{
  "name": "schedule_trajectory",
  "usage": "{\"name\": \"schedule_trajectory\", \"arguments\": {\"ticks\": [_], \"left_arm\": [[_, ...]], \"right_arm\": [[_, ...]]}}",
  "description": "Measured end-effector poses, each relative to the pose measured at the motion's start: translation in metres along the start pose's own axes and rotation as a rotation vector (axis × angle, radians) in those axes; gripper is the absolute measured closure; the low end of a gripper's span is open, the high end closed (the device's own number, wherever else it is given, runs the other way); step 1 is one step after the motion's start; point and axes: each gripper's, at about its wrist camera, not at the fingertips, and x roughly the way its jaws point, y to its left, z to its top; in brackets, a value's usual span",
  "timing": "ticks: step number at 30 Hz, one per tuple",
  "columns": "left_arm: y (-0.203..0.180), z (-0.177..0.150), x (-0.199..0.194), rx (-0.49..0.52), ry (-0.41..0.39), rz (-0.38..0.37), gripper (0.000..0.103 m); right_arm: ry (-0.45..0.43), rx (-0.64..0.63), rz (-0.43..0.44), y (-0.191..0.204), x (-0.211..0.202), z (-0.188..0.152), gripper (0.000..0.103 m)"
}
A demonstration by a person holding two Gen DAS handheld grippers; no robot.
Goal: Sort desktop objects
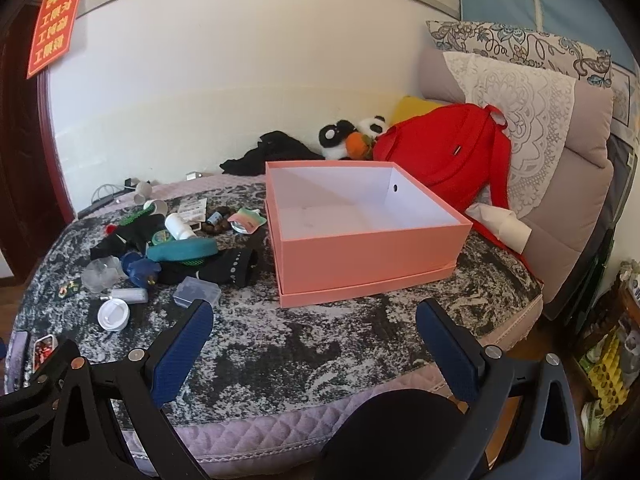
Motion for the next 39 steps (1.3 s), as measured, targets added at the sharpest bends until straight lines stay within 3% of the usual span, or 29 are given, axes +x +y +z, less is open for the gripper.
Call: {"name": "schedule_trajectory", "arguments": {"ticks": [39], "left_arm": [[0.003,0.0006,-0.0021,0.014,-0.012,0.01,0.0]], "right_arm": [[-0.007,0.002,0.008,0.0045,-0.0017,0.0014,0.0]]}}
